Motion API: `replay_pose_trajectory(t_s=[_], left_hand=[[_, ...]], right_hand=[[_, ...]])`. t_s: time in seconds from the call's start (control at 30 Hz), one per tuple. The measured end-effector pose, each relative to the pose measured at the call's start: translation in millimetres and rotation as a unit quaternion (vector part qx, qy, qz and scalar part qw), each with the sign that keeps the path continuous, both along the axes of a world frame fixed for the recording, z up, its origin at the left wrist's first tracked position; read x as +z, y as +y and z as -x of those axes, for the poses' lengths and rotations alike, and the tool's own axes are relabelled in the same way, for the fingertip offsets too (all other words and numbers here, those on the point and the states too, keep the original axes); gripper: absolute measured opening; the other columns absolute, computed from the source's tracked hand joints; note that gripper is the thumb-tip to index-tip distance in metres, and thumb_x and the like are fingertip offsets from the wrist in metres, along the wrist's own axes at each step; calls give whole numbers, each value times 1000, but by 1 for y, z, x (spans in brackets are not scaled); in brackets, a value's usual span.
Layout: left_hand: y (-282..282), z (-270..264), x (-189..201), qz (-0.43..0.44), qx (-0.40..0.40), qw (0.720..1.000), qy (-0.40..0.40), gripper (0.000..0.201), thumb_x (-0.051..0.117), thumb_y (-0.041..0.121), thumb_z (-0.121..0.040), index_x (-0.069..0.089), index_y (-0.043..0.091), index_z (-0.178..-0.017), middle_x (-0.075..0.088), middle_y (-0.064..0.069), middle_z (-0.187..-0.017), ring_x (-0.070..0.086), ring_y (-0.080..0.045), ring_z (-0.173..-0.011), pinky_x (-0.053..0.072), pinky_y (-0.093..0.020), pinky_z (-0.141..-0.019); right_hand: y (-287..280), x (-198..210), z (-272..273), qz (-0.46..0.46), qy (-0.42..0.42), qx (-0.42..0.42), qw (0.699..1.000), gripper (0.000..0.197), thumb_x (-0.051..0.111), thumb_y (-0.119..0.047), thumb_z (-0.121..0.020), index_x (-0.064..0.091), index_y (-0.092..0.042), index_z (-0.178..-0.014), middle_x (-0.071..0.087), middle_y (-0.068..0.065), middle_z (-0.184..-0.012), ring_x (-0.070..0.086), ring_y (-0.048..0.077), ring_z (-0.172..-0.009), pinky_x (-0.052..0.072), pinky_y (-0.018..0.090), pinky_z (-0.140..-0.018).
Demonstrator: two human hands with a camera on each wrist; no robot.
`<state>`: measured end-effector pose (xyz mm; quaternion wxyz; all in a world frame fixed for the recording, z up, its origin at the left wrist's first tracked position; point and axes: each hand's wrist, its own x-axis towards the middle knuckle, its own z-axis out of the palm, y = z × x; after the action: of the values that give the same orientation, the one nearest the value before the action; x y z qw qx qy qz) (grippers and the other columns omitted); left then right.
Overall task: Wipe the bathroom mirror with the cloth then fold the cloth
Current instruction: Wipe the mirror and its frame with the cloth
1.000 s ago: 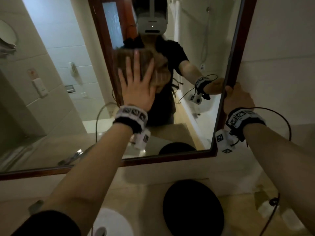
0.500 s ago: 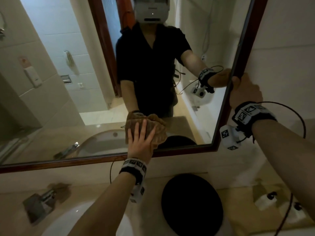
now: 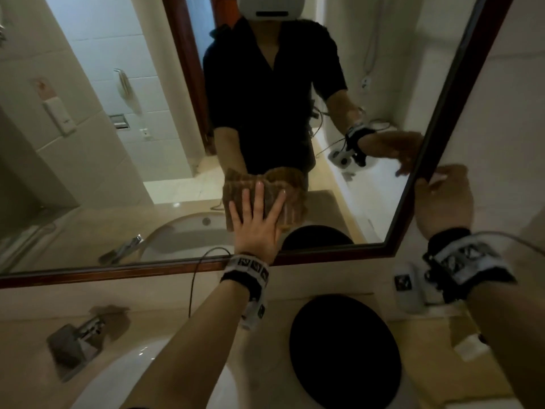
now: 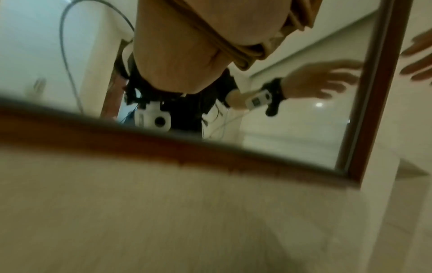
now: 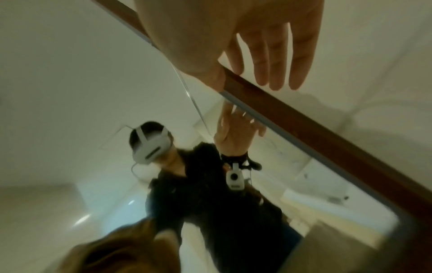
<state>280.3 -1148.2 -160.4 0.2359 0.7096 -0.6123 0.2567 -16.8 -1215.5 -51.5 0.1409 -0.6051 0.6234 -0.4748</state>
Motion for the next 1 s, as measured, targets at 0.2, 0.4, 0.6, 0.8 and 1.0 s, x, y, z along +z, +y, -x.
replay_pose_trajectory(t_s=[0.2, 0.4, 0.6, 0.8, 1.0], left_hand=[[25, 16, -88, -137, -18, 990, 34, 67, 42, 51, -89, 22, 34, -151, 17, -12, -157, 20, -41, -141, 13, -65, -113], [41, 20, -117, -268, -43, 961, 49, 77, 35, 57, -82, 24, 23, -151, 18, -10, -159, 21, -36, -142, -2, -59, -116], [60, -11, -108, -274, -167, 945, 62, 72, 48, 52, -85, 34, 22, -148, 29, -4, -157, 11, -22, -148, 16, -54, -118], [113, -64, -81, 18, -49, 956, 290, 28, 50, 28, -85, 69, 19, -104, 63, 3, -120, 64, -15, -90, 55, -25, -76], [137, -90, -98, -213, 143, 955, 151, 78, 61, 30, -77, 33, 8, -146, 27, -15, -154, 24, -31, -145, 26, -50, -116]], right_hand=[[73, -110, -75, -153, 19, 199, 968, 6, 58, -21, -91, 57, -19, -86, 63, 4, -75, 61, 25, -74, 50, 37, -69], [87, -139, -164, -153, 5, 291, 944, 14, 53, -17, -94, 61, -17, -106, 56, -9, -92, 53, 5, -84, 37, 10, -70], [81, -160, -199, -180, -2, 259, 949, 22, 54, -21, -94, 59, -16, -115, 51, 3, -122, 51, 21, -111, 43, 36, -99], [96, -178, -213, -126, 95, 222, 962, 48, 56, -24, -82, 55, -10, -128, 49, 18, -130, 45, 38, -121, 40, 48, -102], [107, -208, -210, -101, 222, 193, 950, 84, 79, -18, -65, 43, -6, -139, 37, 25, -141, 31, 47, -132, 29, 63, -106]])
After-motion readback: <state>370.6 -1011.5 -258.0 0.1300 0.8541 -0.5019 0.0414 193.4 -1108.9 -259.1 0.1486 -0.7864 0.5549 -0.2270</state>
